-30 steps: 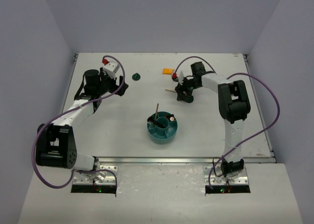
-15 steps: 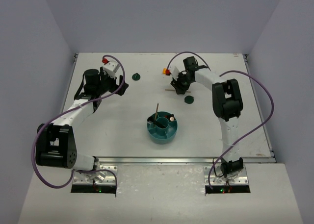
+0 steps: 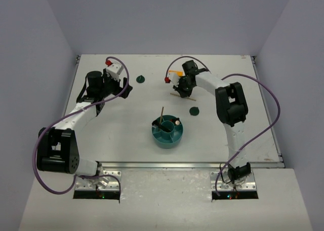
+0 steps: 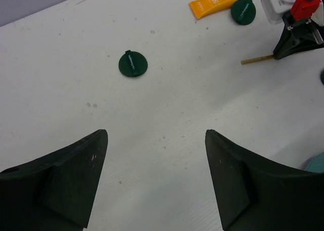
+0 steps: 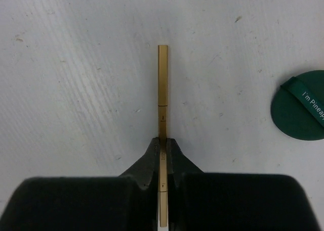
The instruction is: Organize the makeup
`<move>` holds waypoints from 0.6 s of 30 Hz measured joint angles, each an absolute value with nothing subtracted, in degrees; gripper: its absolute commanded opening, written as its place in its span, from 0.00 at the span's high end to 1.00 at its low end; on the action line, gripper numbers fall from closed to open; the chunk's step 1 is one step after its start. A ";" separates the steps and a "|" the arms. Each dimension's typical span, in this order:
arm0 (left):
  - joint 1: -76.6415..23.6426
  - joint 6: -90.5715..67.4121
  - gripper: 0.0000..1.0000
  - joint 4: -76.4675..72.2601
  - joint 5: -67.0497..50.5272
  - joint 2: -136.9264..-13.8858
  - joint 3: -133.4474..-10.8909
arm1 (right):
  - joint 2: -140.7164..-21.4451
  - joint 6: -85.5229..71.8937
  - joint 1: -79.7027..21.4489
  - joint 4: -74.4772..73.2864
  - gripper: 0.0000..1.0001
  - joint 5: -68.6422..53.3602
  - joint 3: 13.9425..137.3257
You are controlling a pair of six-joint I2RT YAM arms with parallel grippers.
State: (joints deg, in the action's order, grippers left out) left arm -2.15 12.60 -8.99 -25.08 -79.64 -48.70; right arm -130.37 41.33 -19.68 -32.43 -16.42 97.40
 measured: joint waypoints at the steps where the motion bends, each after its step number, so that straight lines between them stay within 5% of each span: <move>1: -2.15 12.61 0.24 -8.99 -25.08 -79.64 -48.74 | -130.61 41.11 -19.72 -32.78 1.00 -16.06 97.88; 18: -2.15 12.58 0.25 -9.02 -25.54 -79.64 -48.77 | -130.49 33.29 -20.19 -24.44 1.00 -10.93 98.80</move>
